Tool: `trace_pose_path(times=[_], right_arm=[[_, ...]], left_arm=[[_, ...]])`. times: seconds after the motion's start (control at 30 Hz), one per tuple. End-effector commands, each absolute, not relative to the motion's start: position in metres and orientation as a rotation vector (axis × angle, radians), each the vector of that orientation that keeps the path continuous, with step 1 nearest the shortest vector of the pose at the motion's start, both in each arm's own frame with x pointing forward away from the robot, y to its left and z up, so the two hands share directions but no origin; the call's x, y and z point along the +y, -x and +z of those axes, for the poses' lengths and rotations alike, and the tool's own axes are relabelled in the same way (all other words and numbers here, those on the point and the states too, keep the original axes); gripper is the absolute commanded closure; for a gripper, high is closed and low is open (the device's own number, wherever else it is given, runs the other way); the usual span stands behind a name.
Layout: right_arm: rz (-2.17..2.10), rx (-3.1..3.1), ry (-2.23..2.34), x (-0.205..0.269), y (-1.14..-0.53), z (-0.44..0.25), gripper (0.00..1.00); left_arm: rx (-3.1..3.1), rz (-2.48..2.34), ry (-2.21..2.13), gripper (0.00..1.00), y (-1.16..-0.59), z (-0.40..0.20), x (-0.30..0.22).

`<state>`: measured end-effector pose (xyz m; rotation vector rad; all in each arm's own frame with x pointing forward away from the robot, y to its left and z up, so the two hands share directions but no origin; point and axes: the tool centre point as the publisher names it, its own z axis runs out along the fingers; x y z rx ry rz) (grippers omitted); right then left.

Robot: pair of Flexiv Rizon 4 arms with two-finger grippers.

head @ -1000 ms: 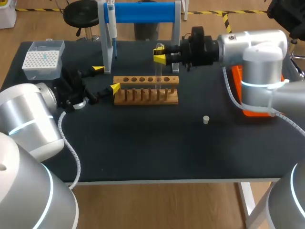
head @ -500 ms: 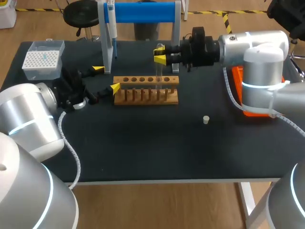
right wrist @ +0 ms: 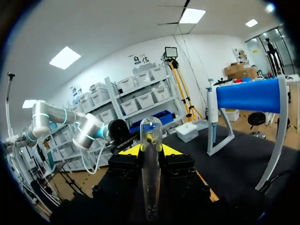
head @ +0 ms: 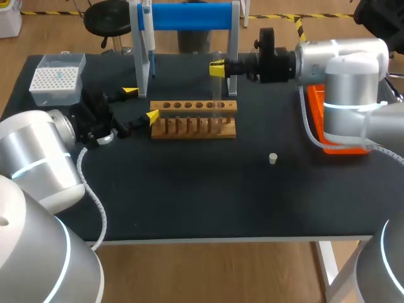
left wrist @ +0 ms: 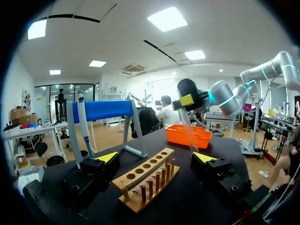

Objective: Invert the test tube, pick up the pipette, mount the tip to pipette, aspirate from beaker and dispense into the tube, eject the tip, return the pipette, and cap with the stopper.

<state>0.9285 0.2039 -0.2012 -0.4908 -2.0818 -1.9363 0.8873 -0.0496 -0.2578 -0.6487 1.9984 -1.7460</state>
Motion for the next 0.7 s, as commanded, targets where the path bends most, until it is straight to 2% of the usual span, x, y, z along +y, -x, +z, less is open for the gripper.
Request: trace_pose_path(times=[0.03, 0.7], right_arm=[[-1.503, -1.627, 1.036, 0.204, -0.931, -0.209, 1.0], [-1.158, -1.215, 1.225, 0.194, -0.933, -0.212, 1.0]], left_arm=[[1.992, -1.743, 0.652, 0.0, -0.886, -0.259, -0.051], [1.992, -1.743, 0.652, 0.0, -0.886, -0.259, -0.051]])
